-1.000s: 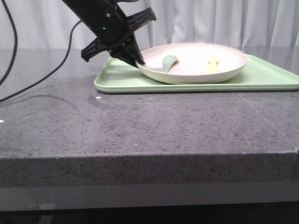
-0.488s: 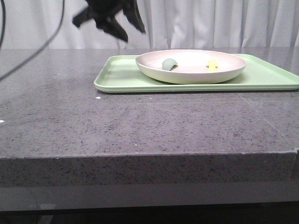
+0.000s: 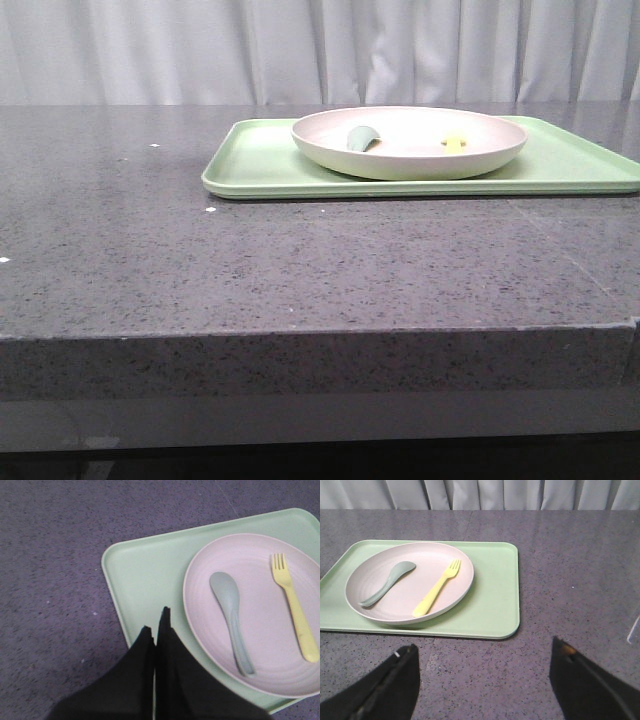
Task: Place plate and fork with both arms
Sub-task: 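Open the left gripper and raise it away from the plate, then move the right gripper above the yellow fork on the plate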
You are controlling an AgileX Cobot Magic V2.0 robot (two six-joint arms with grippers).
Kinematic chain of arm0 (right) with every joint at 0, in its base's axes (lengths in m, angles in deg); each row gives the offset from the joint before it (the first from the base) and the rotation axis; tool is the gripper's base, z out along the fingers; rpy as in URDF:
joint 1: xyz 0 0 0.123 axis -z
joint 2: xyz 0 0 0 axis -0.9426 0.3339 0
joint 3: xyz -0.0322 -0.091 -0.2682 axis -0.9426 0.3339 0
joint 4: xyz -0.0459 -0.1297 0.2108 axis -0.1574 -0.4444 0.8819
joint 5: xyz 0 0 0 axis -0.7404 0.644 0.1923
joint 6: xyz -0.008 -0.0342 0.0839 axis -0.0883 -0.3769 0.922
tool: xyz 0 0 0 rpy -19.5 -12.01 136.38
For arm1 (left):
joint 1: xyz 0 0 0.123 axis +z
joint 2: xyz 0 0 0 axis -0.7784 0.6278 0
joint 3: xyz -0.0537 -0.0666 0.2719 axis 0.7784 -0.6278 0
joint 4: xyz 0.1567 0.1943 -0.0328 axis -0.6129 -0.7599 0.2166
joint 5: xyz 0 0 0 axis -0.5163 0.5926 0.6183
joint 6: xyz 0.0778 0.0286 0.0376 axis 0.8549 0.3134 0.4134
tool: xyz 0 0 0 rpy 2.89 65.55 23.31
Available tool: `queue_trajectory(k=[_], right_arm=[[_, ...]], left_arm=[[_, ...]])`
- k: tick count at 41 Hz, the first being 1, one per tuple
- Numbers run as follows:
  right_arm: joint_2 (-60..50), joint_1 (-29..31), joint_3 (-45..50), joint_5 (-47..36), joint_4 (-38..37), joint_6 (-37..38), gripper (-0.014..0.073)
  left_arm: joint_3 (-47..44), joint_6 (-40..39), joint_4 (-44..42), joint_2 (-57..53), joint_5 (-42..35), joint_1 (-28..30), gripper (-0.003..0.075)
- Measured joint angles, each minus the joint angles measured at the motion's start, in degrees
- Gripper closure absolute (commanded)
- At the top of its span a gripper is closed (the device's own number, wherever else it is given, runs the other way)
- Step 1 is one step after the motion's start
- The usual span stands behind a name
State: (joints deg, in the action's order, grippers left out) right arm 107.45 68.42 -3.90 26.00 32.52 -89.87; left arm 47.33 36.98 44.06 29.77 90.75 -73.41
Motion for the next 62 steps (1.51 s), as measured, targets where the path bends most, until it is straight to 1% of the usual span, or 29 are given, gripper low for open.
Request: queue_trajectory(k=[7, 12, 16, 22, 26, 34, 38, 42, 49, 55, 62], right_arm=[[0.0, 0.0, 0.0, 0.0, 0.0, 0.0, 0.0028], [0.0, 0.0, 0.0, 0.0, 0.0, 0.0, 0.0028], [0.0, 0.0, 0.0, 0.0, 0.0, 0.0, 0.0028], [0.0, 0.0, 0.0, 0.0, 0.0, 0.0, 0.0028], [0.0, 0.0, 0.0, 0.0, 0.0, 0.0, 0.0028], [0.4, 0.0, 0.0, 0.0, 0.0, 0.0, 0.0028], [2.2, 0.0, 0.0, -0.1, 0.0, 0.0, 0.0028], [4.8, 0.0, -0.1, -1.1, 0.7, 0.0, 0.0028], [11.9, -1.3, -2.8, -1.7, 2.7, 0.0, 0.0029], [21.6, -5.0, -8.2, -1.9, 3.0, 0.0, 0.0032], [35.9, -9.4, -18.8, -0.4, 3.0, 0.0, 0.0032]], left_arm=[[-11.5, 0.0, -0.5, -11.3, -3.5, 6.1, 0.0738], [-21.3, 0.0, -0.8, -20.4, -5.6, 11.6, 0.0738], [-30.3, 0.0, -0.9, -29.1, -9.0, 14.4, 0.0738], [-41.9, 0.0, -0.9, -39.8, -15.5, 15.4, 0.0738], [-49.6, 0.1, -0.9, -46.9, -18.5, 15.4, 0.0738], [-60.1, 0.1, -0.9, -60.6, -20.2, 15.4, 0.0738], [-62.7, 0.1, -0.9, -67.1, -20.5, 15.4, 0.0738], [-63.8, 0.1, -1.0, -71.3, -20.6, 15.4, 0.0738], [-63.9, 0.1, -1.2, -73.0, -21.3, 15.4, 0.0738], [-63.9, 0.1, -1.2, -73.0, -21.3, 15.4, 0.0738], [-63.9, 0.1, -1.2, -73.0, -21.3, 15.4, 0.0738]])
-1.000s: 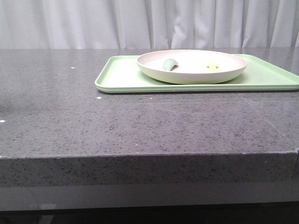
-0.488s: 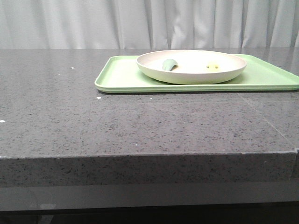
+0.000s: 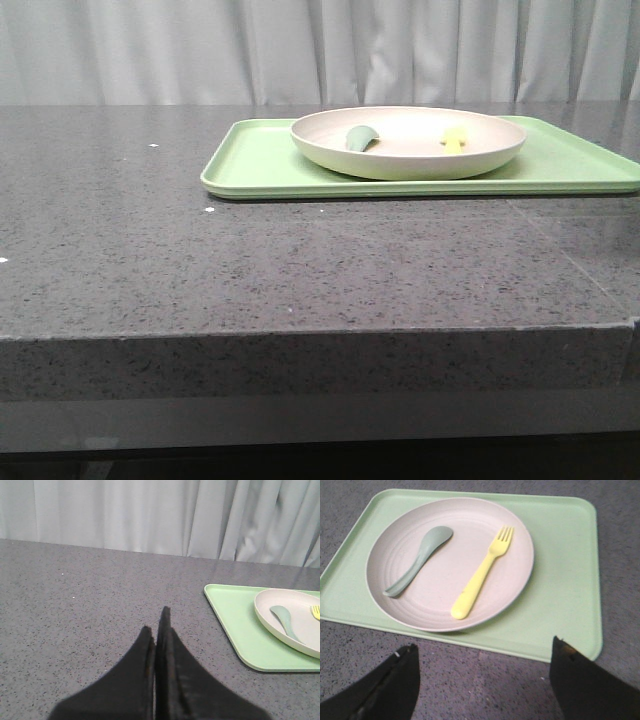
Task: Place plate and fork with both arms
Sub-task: 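Move the right gripper above the yellow fork on the plate, then lower the right gripper and grasp the yellow fork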
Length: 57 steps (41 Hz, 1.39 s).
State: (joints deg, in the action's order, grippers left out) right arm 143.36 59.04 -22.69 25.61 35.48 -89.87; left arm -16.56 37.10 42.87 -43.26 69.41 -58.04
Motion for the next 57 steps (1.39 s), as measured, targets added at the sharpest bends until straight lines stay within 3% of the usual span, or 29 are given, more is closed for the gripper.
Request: queue_trajectory(k=[10, 19, 24, 45, 50, 57], right_arm=[[20.3, -2.5, -16.2, 8.2, -0.5, 4.6, 0.0033], [31.0, -2.6, -25.0, 12.2, -3.1, 10.4, 0.0062], [34.0, -2.6, -27.6, 12.9, -3.2, 11.1, 0.0095], [43.1, -3.8, -32.5, 14.3, -3.4, 11.3, 0.0097], [43.5, -3.8, -32.5, 14.2, -3.4, 11.3, 0.0144], [43.5, -3.8, -32.5, 14.2, -3.4, 11.5, 0.0301]], left_arm=[[0.0, 0.0, 0.0, 0.0, 0.0, 0.0, 0.0738], [0.0, 0.0, 0.0, 0.0, 0.0, 0.0, 0.0738], [0.0, 0.0, 0.0, 0.0, 0.0, 0.0, 0.0738], [-0.1, 0.0, -0.5, 0.0, 0.0, 0.0, 0.0738], [-0.1, 0.0, -0.6, 0.0, 0.0, 0.0, 0.0738], [-0.1, 0.0, -0.6, 0.0, 0.0, 0.0, 0.0738]])
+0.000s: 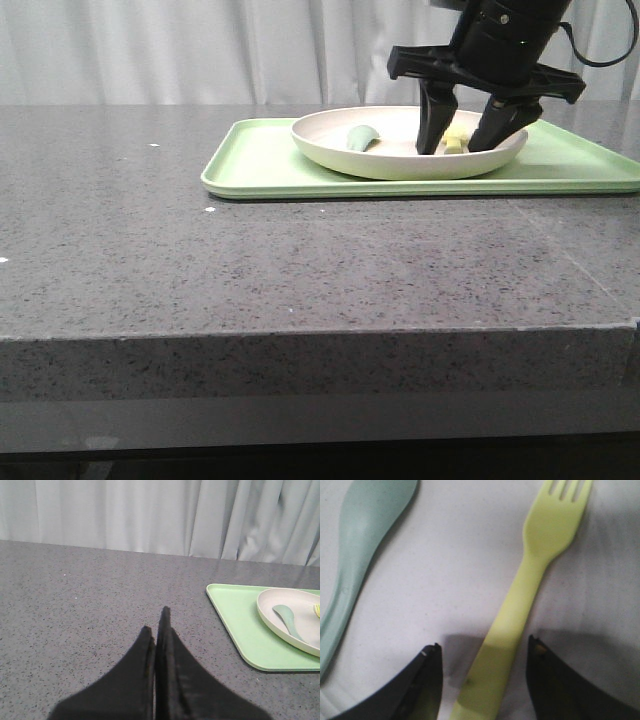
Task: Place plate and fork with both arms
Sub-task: 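Lower the right gripper and grasp the yellow fork, then lift the yellow fork and carry it beside the plate on the tray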
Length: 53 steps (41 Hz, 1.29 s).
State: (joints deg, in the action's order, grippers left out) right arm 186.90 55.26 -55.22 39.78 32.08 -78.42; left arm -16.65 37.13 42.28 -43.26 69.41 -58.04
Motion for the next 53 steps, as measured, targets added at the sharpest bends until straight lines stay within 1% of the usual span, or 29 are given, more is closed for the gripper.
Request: queue_trajectory(k=[6, 8, 11, 29, 42, 48, 53], right_arm=[[0.1, 0.0, 0.0, 0.0, 0.0, 0.0, 0.0501], [0.1, 0.0, 0.0, 0.0, 0.0, 0.0, 0.0553], [0.1, 0.0, 0.0, 0.0, 0.0, 0.0, 0.0587], [0.1, 0.0, -0.8, 0.5, 0.0, 0.0, 0.0585], [-0.6, 0.1, -6.0, 3.4, 0.0, 0.0, 0.0585], [-3.2, 2.0, -7.3, 3.7, 0.0, 0.0, 0.0585], [-5.6, 5.3, -7.4, 4.7, -0.7, 0.0, 0.0585]], left_arm=[[0.0, 0.0, 0.0, 0.0, 0.0, 0.0, 0.0738], [0.0, 0.0, 0.0, 0.0, 0.0, 0.0, 0.0738], [0.0, 0.0, 0.0, 0.0, 0.0, 0.0, 0.0738], [0.0, 0.0, 0.0, 0.0, 0.0, 0.0, 0.0738], [0.0, 0.1, 0.0, 0.0, 0.0, 0.0, 0.0738], [0.0, 0.1, 0.0, 0.0, 0.0, 0.0, 0.0738], [0.0, 0.1, 0.0, 0.0, 0.0, 0.0, 0.0738]])
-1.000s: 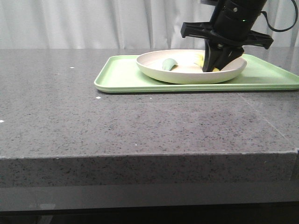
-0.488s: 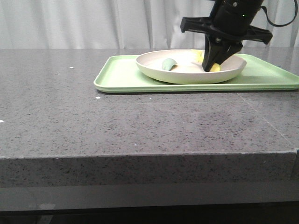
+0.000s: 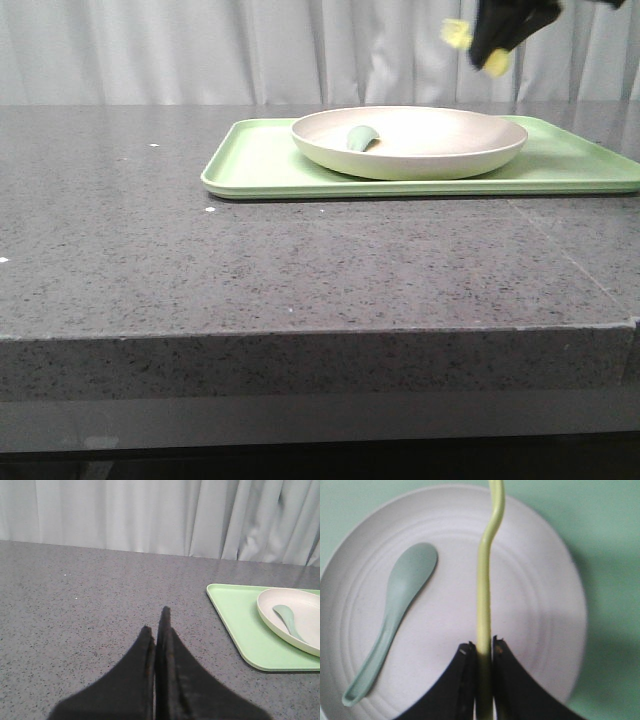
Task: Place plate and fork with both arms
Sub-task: 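Lift the yellow fork and carry it beside the plate on the tray, then release the yellow fork onto the tray and raise the right gripper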
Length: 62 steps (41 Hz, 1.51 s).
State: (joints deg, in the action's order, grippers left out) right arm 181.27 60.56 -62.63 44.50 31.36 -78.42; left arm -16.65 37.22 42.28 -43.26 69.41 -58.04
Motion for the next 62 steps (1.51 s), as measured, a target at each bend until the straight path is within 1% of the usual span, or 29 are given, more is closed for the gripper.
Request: queue_trajectory(k=[5, 10, 18, 26, 34, 37, 42, 47, 50, 62], right_arm=[[-0.9, 3.8, 0.0, 2.2, -2.3, 0.0, 0.0585], [-0.5, 5.9, 0.0, 4.9, -4.9, -0.6, 0.0585], [3.1, 6.0, 0.0, 7.0, -5.3, -0.9, 0.0585], [7.6, 6.0, 0.0, 7.1, -5.3, -1.0, 0.0585], [9.2, 6.0, 0.0, 7.1, -5.3, -1.0, 0.0580], [9.2, 6.0, 0.0, 7.1, -5.3, -1.0, 0.0538], [9.2, 6.0, 0.0, 7.1, -5.3, -1.1, 0.0405], [9.3, 6.0, 0.0, 7.4, -5.3, -1.1, 0.0306], [9.3, 6.0, 0.0, 7.6, -5.3, -1.1, 0.0289], [7.1, 6.0, 0.0, 8.5, -5.3, -1.1, 0.0291]], left_arm=[[0.0, 0.0, 0.0, 0.0, 0.0, 0.0, 0.0738], [0.0, 0.0, 0.0, 0.0, 0.0, 0.0, 0.0738], [-0.1, 0.0, 0.0, 0.0, 0.0, 0.0, 0.0738], [-0.1, 0.0, 0.0, 0.0, 0.0, 0.0, 0.0738], [-0.1, 0.0, 0.0, 0.0, 0.0, 0.0, 0.0738], [-0.1, 0.0, 0.0, 0.0, 0.0, 0.0, 0.0738], [-0.1, 0.0, 0.0, 0.0, 0.0, 0.0, 0.0738], [-0.1, 0.0, 0.0, 0.0, 0.0, 0.0, 0.0738], [-0.1, 0.0, 0.0, 0.0, 0.0, 0.0, 0.0738], [-0.1, 0.0, 0.0, 0.0, 0.0, 0.0, 0.0738]])
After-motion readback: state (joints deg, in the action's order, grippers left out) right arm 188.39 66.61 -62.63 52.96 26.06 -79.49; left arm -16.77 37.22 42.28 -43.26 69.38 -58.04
